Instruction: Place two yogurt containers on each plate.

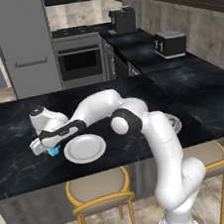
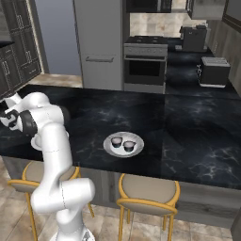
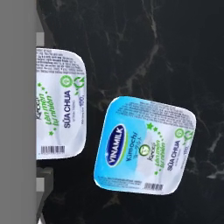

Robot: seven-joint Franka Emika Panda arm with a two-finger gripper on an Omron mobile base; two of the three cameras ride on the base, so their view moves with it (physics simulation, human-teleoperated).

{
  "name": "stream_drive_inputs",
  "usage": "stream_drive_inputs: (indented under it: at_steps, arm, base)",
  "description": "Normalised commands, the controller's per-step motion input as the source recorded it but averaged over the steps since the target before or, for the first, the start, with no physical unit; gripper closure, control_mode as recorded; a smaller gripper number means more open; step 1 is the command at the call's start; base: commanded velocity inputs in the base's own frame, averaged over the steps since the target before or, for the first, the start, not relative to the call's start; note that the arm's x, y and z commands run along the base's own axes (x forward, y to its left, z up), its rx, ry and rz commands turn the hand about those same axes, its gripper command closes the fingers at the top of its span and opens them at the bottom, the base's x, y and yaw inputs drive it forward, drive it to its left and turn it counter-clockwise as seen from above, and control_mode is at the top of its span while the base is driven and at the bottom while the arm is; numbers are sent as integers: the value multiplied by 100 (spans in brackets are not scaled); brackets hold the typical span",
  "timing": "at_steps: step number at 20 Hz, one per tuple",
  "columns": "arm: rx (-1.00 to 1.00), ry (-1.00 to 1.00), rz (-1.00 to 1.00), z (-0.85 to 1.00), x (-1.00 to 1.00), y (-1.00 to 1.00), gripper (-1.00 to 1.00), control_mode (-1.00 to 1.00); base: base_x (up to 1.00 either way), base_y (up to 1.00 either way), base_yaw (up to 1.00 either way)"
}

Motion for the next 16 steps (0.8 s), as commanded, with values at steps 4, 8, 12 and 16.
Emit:
stream_drive_inputs:
  at_steps: [4,8,12,16]
  arm:
    - [0,0,5,-6,0,0,-100,-100]
    - [0,0,6,-8,0,0,-100,-100]
    - [0,0,5,-10,0,0,-100,-100]
    - [1,0,5,-2,0,0,100,-100]
  base:
    - [0,0,0]
    - [0,0,0]
    - [0,0,0]
    - [0,0,0]
